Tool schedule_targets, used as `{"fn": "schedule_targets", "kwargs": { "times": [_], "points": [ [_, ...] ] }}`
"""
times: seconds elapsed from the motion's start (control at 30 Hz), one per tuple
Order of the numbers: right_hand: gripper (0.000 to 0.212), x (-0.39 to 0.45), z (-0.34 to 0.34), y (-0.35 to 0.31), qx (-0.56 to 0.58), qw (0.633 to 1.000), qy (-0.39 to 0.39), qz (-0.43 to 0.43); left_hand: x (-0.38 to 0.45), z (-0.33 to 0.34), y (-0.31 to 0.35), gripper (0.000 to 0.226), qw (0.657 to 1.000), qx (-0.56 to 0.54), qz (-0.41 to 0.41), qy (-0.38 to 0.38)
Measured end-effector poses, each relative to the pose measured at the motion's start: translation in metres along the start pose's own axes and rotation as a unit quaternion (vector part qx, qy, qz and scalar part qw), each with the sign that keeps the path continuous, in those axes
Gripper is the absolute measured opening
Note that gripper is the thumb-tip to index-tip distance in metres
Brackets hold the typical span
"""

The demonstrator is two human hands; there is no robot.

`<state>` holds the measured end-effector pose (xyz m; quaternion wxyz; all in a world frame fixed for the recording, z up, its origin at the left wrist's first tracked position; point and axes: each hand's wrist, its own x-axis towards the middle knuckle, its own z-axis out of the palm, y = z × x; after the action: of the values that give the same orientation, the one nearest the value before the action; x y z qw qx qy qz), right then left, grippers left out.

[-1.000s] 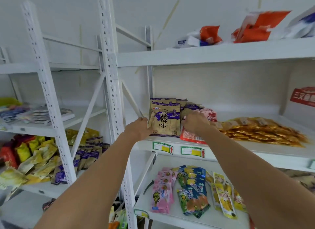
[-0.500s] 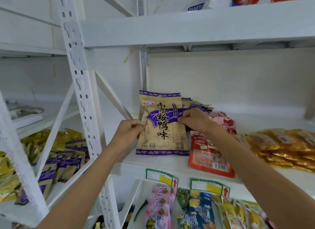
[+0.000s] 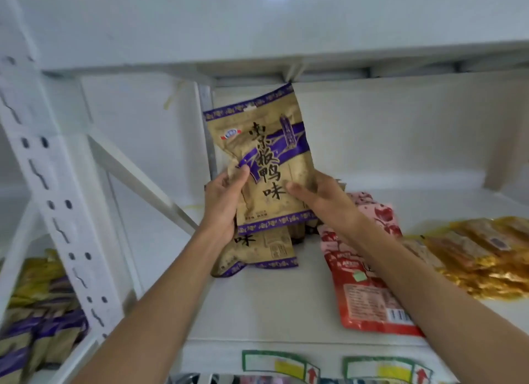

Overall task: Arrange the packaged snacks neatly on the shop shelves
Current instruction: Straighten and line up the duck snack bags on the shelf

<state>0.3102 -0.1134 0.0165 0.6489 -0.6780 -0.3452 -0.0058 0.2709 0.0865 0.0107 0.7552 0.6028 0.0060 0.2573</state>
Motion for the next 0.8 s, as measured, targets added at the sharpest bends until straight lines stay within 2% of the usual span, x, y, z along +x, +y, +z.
{"fn": "schedule_targets", "kwargs": {
  "times": [0.17,0.27,0.33,0.4,0.43,0.5,0.57,0.7,0.8],
  "points": [
    [0.031,-0.002,-0.004,0.014,0.043,0.998,0.05,0.023,0.005,0.002,-0.013,0.04,0.998,-0.016,-0.035,-0.049],
    [0.039,-0.001,-0.011,0.02,0.079,0.994,0.056,0.058,0.004,0.009,-0.009,0.036,0.994,0.058,-0.022,-0.087],
    [0.034,0.0,-0.012,0.016,0.08,0.993,0.042,0.07,0.002,0.011,-0.006,0.037,0.994,0.079,-0.006,-0.075],
    [0.027,-0.002,-0.008,0.015,0.056,0.996,0.036,0.053,0.001,0.01,-0.004,0.037,0.996,0.074,0.014,-0.049],
    [0.031,-0.003,-0.005,0.017,0.038,0.997,0.038,0.046,0.0,0.009,-0.003,0.035,0.997,0.066,0.021,-0.043],
    [0.046,-0.006,0.003,0.018,0.007,0.995,0.084,0.044,-0.003,0.007,-0.003,0.031,0.997,0.057,0.028,-0.038],
    [0.05,-0.007,0.005,0.02,0.007,0.99,0.139,0.032,-0.003,0.006,-0.004,0.03,0.998,0.046,0.022,-0.041],
    [0.044,-0.009,0.003,0.015,0.05,0.986,0.157,-0.019,0.0,0.007,-0.005,0.031,0.997,0.032,0.018,-0.066],
    [0.035,-0.007,0.003,0.014,-0.003,0.988,0.148,-0.054,0.001,0.007,-0.002,0.035,0.997,0.015,0.028,-0.074]
  ]
}}
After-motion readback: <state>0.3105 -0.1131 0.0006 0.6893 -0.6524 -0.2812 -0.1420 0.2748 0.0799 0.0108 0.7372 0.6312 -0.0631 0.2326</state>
